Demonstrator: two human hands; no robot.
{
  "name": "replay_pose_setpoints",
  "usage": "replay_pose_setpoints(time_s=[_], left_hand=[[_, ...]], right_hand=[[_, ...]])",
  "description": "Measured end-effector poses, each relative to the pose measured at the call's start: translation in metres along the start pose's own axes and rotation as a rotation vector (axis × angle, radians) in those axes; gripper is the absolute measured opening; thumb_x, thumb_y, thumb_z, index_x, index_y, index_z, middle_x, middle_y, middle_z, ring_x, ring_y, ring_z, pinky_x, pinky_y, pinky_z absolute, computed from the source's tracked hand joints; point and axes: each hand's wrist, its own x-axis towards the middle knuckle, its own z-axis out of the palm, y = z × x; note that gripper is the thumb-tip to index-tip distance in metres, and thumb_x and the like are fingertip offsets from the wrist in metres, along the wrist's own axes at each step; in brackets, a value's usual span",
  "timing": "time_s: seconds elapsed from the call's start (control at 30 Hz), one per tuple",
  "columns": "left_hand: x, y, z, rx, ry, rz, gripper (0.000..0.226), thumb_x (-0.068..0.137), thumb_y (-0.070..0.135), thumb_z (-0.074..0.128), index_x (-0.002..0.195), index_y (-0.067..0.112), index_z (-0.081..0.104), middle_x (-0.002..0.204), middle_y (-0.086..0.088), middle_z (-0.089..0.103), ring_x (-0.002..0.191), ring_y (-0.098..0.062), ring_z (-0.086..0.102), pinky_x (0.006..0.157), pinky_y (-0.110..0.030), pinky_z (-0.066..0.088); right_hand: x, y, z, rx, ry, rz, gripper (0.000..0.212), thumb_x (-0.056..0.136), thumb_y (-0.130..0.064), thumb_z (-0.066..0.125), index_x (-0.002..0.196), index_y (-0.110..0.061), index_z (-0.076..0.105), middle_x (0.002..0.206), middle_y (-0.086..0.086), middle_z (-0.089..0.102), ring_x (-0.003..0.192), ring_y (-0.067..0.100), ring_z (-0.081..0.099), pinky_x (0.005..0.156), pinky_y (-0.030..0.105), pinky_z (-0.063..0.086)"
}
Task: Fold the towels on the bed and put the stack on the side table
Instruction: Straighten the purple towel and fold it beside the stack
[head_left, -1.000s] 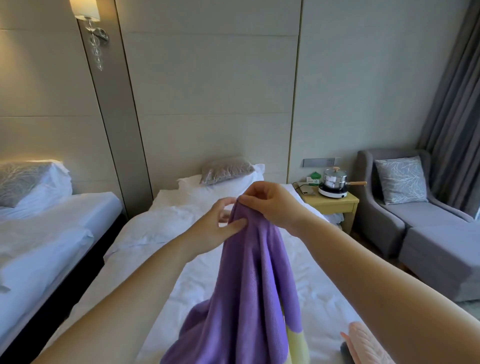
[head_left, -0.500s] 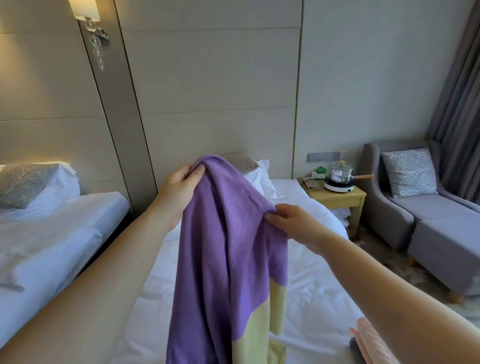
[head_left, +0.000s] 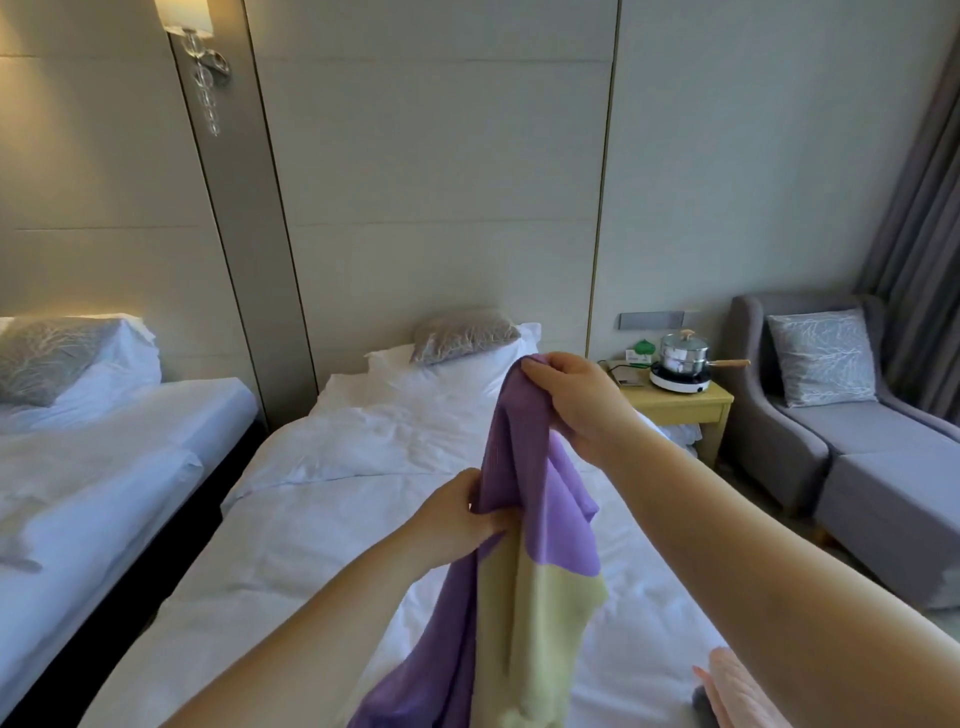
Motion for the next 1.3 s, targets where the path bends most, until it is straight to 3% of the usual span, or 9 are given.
replay_pose_setpoints(time_s=[0.17, 0.37, 0.5, 0.63, 0.73, 0.87, 1.07, 1.2, 1.3], left_hand=[[0.008, 0.008, -0.015, -0.169, 0.209, 0.013, 0.019, 0.099, 0.019, 0.047, 0.096, 0.019, 0.066, 0.101, -0.01, 0.07, 0.094, -0.024, 0.065, 0.088, -0.04, 0.05], [0.021, 0.042, -0.056, -0.847, 0.114, 0.071, 0.029, 0.102, 0.031, 0.041, 0.116, 0.02, 0.064, 0.105, -0.006, 0.072, 0.092, -0.017, 0.068, 0.073, -0.028, 0.055], [0.022, 0.053, -0.081, -0.938, 0.121, 0.041, 0.036, 0.098, 0.041, 0.048, 0.12, 0.018, 0.065, 0.105, -0.008, 0.071, 0.09, -0.019, 0.069, 0.073, -0.029, 0.056], [0.015, 0.05, -0.096, -0.997, 0.135, 0.035, 0.036, 0.091, 0.042, 0.057, 0.102, 0.014, 0.075, 0.101, -0.01, 0.072, 0.088, -0.019, 0.07, 0.069, -0.028, 0.057], [0.014, 0.058, -0.104, -0.931, 0.246, -0.024, 0.034, 0.092, 0.044, 0.055, 0.1, 0.013, 0.069, 0.101, -0.009, 0.071, 0.086, -0.018, 0.069, 0.068, -0.029, 0.054], [0.012, 0.054, -0.12, -1.009, 0.271, 0.006, 0.041, 0.097, 0.041, 0.05, 0.082, 0.013, 0.076, 0.09, -0.009, 0.073, 0.079, -0.018, 0.071, 0.062, -0.026, 0.055], [0.011, 0.01, -0.137, -0.72, 0.484, -0.089, 0.027, 0.099, 0.034, 0.05, 0.099, 0.015, 0.069, 0.096, -0.005, 0.074, 0.083, -0.018, 0.069, 0.066, -0.025, 0.052], [0.018, -0.006, -0.123, -0.425, 0.534, -0.152, 0.026, 0.099, 0.024, 0.05, 0.119, 0.01, 0.061, 0.109, -0.01, 0.067, 0.093, -0.02, 0.061, 0.075, -0.028, 0.044], [0.016, 0.008, -0.102, -0.199, 0.542, 0.03, 0.034, 0.092, 0.038, 0.059, 0.122, 0.022, 0.055, 0.122, -0.004, 0.056, 0.104, -0.013, 0.056, 0.081, -0.023, 0.042]], right_hand=[[-0.001, -0.001, -0.033, 0.183, -0.158, -0.071, 0.016, 0.096, -0.027, 0.056, 0.103, -0.016, 0.064, 0.098, 0.007, 0.064, 0.085, 0.015, 0.064, 0.076, 0.028, 0.057], [-0.015, 0.047, -0.047, -0.186, -0.499, 0.059, 0.071, 0.075, -0.032, 0.078, 0.133, -0.048, 0.041, 0.138, -0.008, 0.045, 0.123, 0.014, 0.052, 0.091, 0.023, 0.048], [-0.015, 0.064, -0.027, -0.286, -0.385, 0.046, 0.053, 0.083, -0.015, 0.073, 0.125, -0.037, 0.049, 0.123, -0.002, 0.058, 0.098, 0.009, 0.063, 0.07, 0.009, 0.047], [-0.013, 0.062, -0.01, -0.418, -0.415, 0.011, 0.057, 0.079, -0.017, 0.077, 0.127, -0.028, 0.048, 0.13, -0.004, 0.05, 0.114, 0.015, 0.052, 0.092, 0.024, 0.046], [-0.017, 0.069, 0.002, -0.318, -0.659, 0.119, 0.06, 0.076, -0.013, 0.079, 0.128, -0.021, 0.051, 0.123, 0.002, 0.061, 0.11, 0.02, 0.062, 0.097, 0.036, 0.049], [-0.014, 0.072, 0.013, -0.213, -0.408, -0.017, 0.005, 0.089, -0.001, 0.058, 0.09, 0.003, 0.06, 0.075, 0.016, 0.061, 0.072, 0.029, 0.06, 0.078, 0.047, 0.05], [0.012, 0.031, -0.013, 0.04, -0.088, -0.06, 0.011, 0.093, -0.013, 0.057, 0.092, -0.018, 0.067, 0.078, 0.006, 0.062, 0.065, 0.016, 0.057, 0.052, 0.03, 0.048], [0.018, 0.004, -0.013, -0.048, -0.062, -0.15, 0.013, 0.089, -0.011, 0.06, 0.089, -0.02, 0.07, 0.09, 0.009, 0.069, 0.085, 0.022, 0.062, 0.078, 0.039, 0.05], [0.017, -0.011, -0.006, -0.187, -0.088, -0.213, 0.018, 0.083, -0.008, 0.061, 0.076, -0.022, 0.07, 0.075, -0.001, 0.066, 0.073, 0.012, 0.06, 0.068, 0.027, 0.048]])
